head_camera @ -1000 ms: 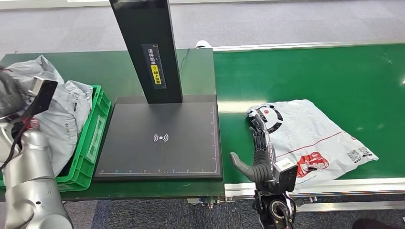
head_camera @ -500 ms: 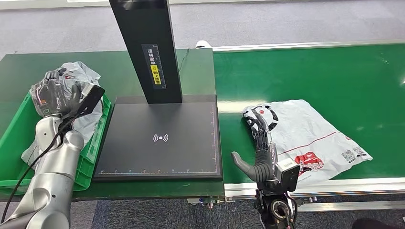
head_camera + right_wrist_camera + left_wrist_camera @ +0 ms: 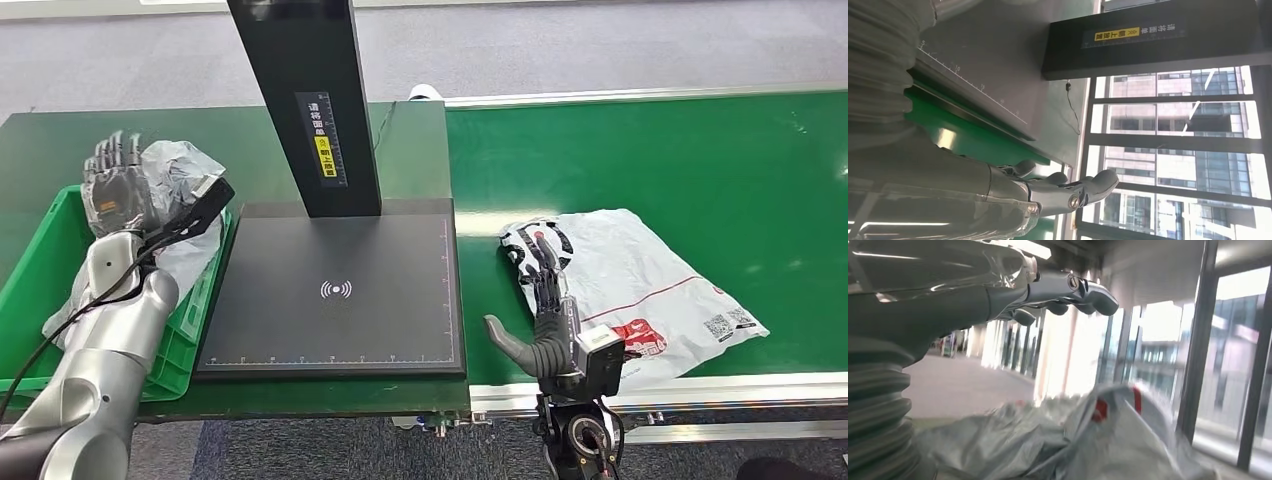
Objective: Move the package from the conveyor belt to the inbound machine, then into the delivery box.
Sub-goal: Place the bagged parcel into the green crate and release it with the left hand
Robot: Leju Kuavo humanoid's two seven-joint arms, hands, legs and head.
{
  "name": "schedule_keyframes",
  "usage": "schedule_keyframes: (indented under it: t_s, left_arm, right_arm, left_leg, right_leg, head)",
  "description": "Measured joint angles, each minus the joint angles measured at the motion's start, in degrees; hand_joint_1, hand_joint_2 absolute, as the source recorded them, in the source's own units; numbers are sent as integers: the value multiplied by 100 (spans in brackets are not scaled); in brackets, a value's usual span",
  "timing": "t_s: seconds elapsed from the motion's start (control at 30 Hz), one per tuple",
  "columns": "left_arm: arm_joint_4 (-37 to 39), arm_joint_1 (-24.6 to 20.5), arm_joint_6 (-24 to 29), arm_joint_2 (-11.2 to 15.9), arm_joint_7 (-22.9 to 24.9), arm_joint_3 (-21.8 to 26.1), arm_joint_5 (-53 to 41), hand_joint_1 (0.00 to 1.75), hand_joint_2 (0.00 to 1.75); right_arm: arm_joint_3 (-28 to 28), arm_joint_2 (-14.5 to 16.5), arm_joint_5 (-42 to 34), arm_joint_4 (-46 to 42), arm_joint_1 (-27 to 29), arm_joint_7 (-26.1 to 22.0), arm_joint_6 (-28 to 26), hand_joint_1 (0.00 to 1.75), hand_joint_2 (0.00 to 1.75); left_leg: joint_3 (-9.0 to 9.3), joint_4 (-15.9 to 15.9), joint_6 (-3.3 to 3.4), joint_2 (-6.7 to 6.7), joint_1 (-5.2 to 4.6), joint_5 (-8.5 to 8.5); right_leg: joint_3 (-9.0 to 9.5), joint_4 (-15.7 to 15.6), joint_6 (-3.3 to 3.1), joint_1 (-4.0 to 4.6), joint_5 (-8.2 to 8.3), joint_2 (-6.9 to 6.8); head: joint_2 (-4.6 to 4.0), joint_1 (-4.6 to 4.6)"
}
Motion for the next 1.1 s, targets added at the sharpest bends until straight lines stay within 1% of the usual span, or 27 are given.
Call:
schedule_keyframes:
  t_s: [0.03,0.1,0.17,0.23,0.27,0.3,0.33,0.37,0.43,0.47,0.5,0.53,0.6,0.7,0.83,1.1]
  left_arm:
    - [-135,82,297,21,-132,6,79,0,175]
    - [-513,271,646,43,-433,40,291,0,87]
    - [-831,417,739,51,-599,88,424,0,0]
    - [-1120,555,748,48,-806,154,514,0,0]
    - [-1337,648,750,23,-1041,217,580,0,0]
    - [-1634,756,752,-37,-1433,329,673,0,0]
    - [-1980,863,755,-137,-1983,501,818,0,0]
    - [-2323,947,757,-272,-2648,735,1029,0,0]
    - [-2876,1024,758,-602,-3937,1315,1556,0,0]
    - [-3070,1032,758,-758,-4361,1598,1773,0,0]
    - [-3226,1038,757,-888,-4590,1847,1913,0,0]
    - [-3364,1049,755,-992,-4694,2061,1988,0,0]
    - [-3581,1077,753,-1149,-4725,2371,2026,0,0]
    - [-3791,1108,752,-1301,-4727,2625,2027,0,0]
    - [-3932,1114,752,-1413,-4728,2787,2027,0,0]
    - [-4015,1115,752,-1502,-4729,2936,2027,0,0]
  right_arm:
    - [1,1,2,0,1,8,-1,0,175]
    - [2,3,4,0,3,19,-4,0,175]
    - [6,12,4,0,2,22,-7,0,175]
    - [13,21,2,2,4,22,-17,0,175]
    - [17,22,-3,4,10,21,-26,0,175]
    - [23,23,-13,7,19,15,-37,0,175]
    - [31,23,-25,13,31,4,-48,0,175]
    - [43,24,-38,21,44,-11,-62,0,175]
    - [70,27,-53,44,62,-50,-91,0,175]
    - [82,29,-57,55,65,-65,-101,0,175]
    - [91,31,-57,63,69,-76,-105,0,175]
    - [99,32,-58,69,71,-83,-108,0,175]
    - [115,32,-58,79,75,-88,-111,0,175]
    - [130,32,-58,92,77,-89,-111,0,175]
    - [135,32,-58,97,83,-90,-111,0,175]
    - [163,32,-58,103,84,-91,-111,0,175]
  left_leg:
    - [0,0,0,2,0,0]
    - [-1,0,0,-1,-1,0]
    - [-2,0,0,-6,-1,0]
    - [-3,0,0,-5,-1,0]
    - [-2,1,0,-3,-1,0]
    - [-2,1,0,-2,-1,0]
    - [-3,1,0,-2,-1,0]
    - [-4,1,0,-2,-1,-1]
    - [-6,1,0,-1,-2,-3]
    - [-6,1,-1,1,-2,-4]
    - [-5,1,-1,3,-1,-4]
    - [-5,1,-2,2,-1,-5]
    - [-5,1,-2,-5,0,-4]
    - [-5,0,-2,-6,0,-2]
    - [-4,1,-1,-6,-1,-2]
    - [-4,1,-2,-6,-1,-2]
  right_leg:
    - [-1,0,0,0,0,2]
    - [-2,-1,1,-1,-1,2]
    - [-1,-1,1,-1,-2,-1]
    - [-2,-2,1,-2,-1,-1]
    - [-3,-2,1,-2,-1,0]
    - [-4,-2,1,-2,-1,1]
    - [-5,-2,1,-2,-1,1]
    - [-5,-2,1,-2,-1,2]
    - [-5,-2,1,-3,-1,2]
    - [-6,-2,1,-3,-1,3]
    - [-6,-2,1,-3,-1,3]
    - [-7,-2,1,-2,-1,3]
    - [-6,-2,1,-1,-2,0]
    - [-3,-1,0,-1,-2,-2]
    - [-1,-2,1,-2,-1,-1]
    - [-2,-1,1,-2,-2,-1]
  head:
    - [0,0]
    - [0,1]
    - [0,2]
    - [0,1]
    - [0,0]
    - [0,0]
    - [0,1]
    - [0,1]
    - [0,1]
    - [0,1]
    - [0,0]
    - [0,0]
    - [0,-1]
    - [0,1]
    - [0,1]
    - [0,0]
